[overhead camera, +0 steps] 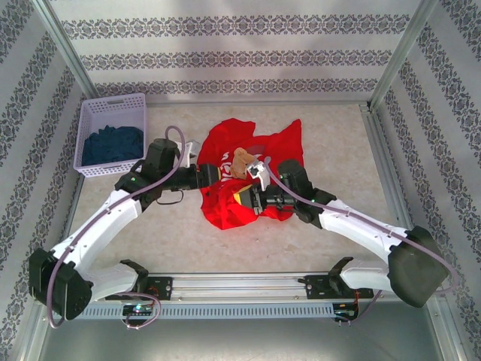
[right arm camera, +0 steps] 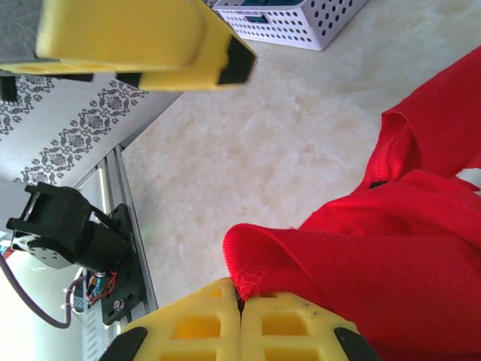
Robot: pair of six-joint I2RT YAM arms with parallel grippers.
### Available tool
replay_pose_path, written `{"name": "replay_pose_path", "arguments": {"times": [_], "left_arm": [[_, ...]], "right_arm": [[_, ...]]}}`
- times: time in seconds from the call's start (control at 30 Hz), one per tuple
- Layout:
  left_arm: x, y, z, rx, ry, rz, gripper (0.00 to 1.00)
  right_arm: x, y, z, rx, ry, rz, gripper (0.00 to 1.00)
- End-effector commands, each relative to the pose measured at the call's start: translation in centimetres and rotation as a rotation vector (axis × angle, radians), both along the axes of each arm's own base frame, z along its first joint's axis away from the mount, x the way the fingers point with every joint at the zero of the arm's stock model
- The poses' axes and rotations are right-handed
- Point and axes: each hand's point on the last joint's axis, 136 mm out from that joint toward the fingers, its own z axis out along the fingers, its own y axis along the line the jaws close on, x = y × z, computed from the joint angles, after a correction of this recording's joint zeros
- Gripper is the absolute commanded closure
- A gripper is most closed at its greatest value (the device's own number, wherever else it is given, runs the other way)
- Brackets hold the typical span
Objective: Fold the inside-out t-shirt
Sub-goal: Adjust the T-shirt at the center of the table.
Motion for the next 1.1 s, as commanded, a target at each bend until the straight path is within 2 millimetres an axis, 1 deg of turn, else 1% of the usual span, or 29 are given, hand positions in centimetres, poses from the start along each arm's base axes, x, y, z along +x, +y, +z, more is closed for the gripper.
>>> {"name": "replay_pose_path", "arguments": {"times": [0.0,0.17,0.27,0.4,0.47,0.6,0.67,0.77,0.8,0.83,0.87,0.93,0.97,1.0,1.03,1.07], "left_arm": [[-1.2,-2.0,-0.7,-0.107,0.12,-0.083,0.38],[-1.5,-4.0,-0.5,-0.149,0.148,-0.145,0.39],[-1.5,-4.7,-1.0,-0.142,0.164,-0.162,0.4],[-1.8,-5.8,-1.4,-0.144,0.178,-0.186,0.44],[-1.9,-6.1,-1.6,-0.14,0.182,-0.193,0.49],[-1.8,-6.3,-2.4,-0.124,0.193,-0.192,0.64],[-1.5,-6.3,-2.5,-0.123,0.19,-0.189,0.72],[-1.1,-6.5,-2.4,-0.123,0.169,-0.194,0.92],[-1.0,-6.4,-2.3,-0.115,0.157,-0.196,1.0],[-0.9,-6.2,-2.3,-0.102,0.142,-0.195,1.0],[-0.8,-5.8,-2.2,-0.091,0.127,-0.192,1.0],[-0.8,-4.5,-2.3,-0.052,0.104,-0.163,1.0],[-0.8,-3.8,-2.5,-0.039,0.098,-0.144,1.0],[-0.8,-3.1,-2.8,-0.03,0.098,-0.122,1.0],[-0.9,-2.7,-3.0,-0.034,0.099,-0.11,1.0],[-0.9,-2.4,-3.2,-0.038,0.1,-0.1,1.0]], "right_arm": [[0.1,0.6,0.3,0.03,-0.046,-0.006,1.0],[-0.1,0.6,-0.1,0.017,-0.054,-0.006,1.0],[-0.2,0.5,-0.2,0.008,-0.061,-0.008,1.0],[-0.1,0.5,-0.5,-0.005,-0.061,-0.01,1.0],[-0.1,0.6,-0.7,-0.008,-0.059,-0.008,1.0],[0.0,0.8,-0.6,-0.006,-0.063,0.0,1.0],[-0.1,0.8,-0.8,-0.013,-0.063,0.002,1.0],[-0.2,0.6,-0.9,-0.022,-0.058,-0.003,1.0],[-0.2,0.4,-0.9,-0.031,-0.058,-0.009,1.0],[-0.2,0.1,-0.9,-0.041,-0.055,-0.02,1.0],[-0.2,-0.5,-0.9,-0.052,-0.051,-0.037,0.94],[0.4,-2.7,-1.3,-0.094,-0.024,-0.119,0.7],[0.8,-4.0,-1.7,-0.122,-0.009,-0.173,0.63],[1.5,-5.6,-2.6,-0.171,0.013,-0.248,0.59],[2.0,-7.1,-3.4,-0.227,0.021,-0.313,0.57],[2.4,-8.1,-4.1,-0.277,0.021,-0.358,0.56]]}}
